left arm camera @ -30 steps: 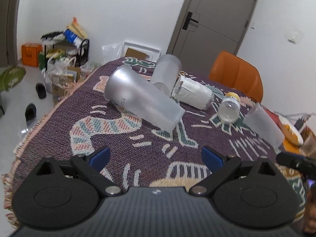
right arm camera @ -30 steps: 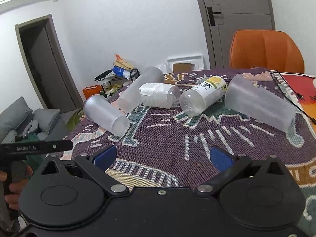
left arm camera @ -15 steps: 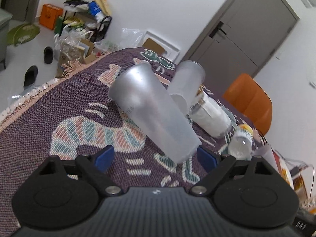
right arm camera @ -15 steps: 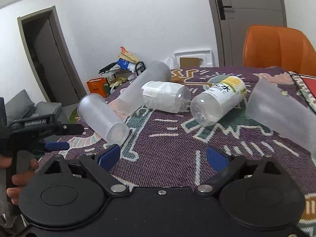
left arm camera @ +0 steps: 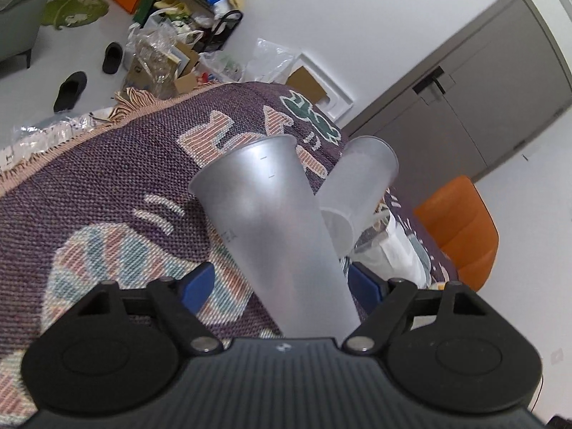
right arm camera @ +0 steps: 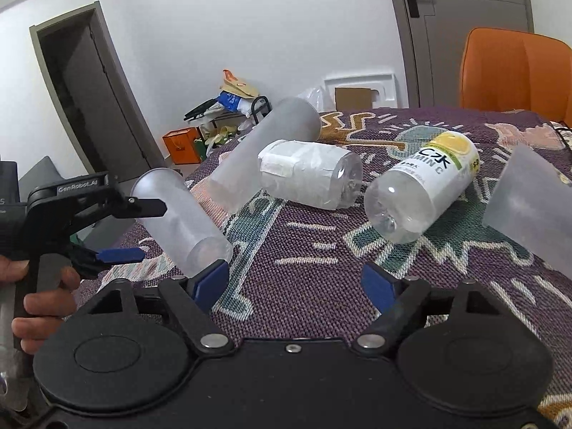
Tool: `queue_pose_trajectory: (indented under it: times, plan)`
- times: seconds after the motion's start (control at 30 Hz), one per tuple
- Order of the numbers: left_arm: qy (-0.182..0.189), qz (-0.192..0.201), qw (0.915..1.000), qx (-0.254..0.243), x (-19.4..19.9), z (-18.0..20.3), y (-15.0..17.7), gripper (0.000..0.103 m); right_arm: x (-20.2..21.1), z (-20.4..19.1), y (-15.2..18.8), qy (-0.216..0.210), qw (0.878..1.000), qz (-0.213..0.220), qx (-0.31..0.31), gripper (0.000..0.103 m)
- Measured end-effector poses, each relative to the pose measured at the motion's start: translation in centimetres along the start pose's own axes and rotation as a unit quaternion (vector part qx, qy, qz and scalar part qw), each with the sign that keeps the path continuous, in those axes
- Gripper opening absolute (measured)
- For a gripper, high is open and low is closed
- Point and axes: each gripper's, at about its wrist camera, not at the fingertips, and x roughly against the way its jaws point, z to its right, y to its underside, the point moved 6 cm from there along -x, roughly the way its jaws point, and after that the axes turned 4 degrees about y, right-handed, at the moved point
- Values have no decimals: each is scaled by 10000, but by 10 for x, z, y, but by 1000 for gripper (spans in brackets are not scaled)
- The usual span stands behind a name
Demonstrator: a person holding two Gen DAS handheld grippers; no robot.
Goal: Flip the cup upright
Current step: 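Move the left gripper to the large frosted cup lying on its side, then close the left gripper on the frosted cup's base and lift it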
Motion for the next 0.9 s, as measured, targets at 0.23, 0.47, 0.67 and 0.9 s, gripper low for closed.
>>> queue_pose_trajectory:
  times: [0.23, 0.47, 0.67, 0.9]
  plan:
    - [-257, -16, 9997, 27, -20, 4, -6, 81, -13, 6, -3, 18, 9999, -112, -115, 80]
    - [-156, -91, 9998, 120, -32, 6, -8, 73, -15, 14, 0, 27, 9995, -137, -296, 80]
    - [-123, -75, 9998, 139, -27, 8, -7, 65, -7, 18, 1, -7, 9993, -60, -356, 80]
    - [-115, -16, 9999, 121, -11, 8, 0, 64, 6, 23, 8, -26, 9989, 20, -464, 80]
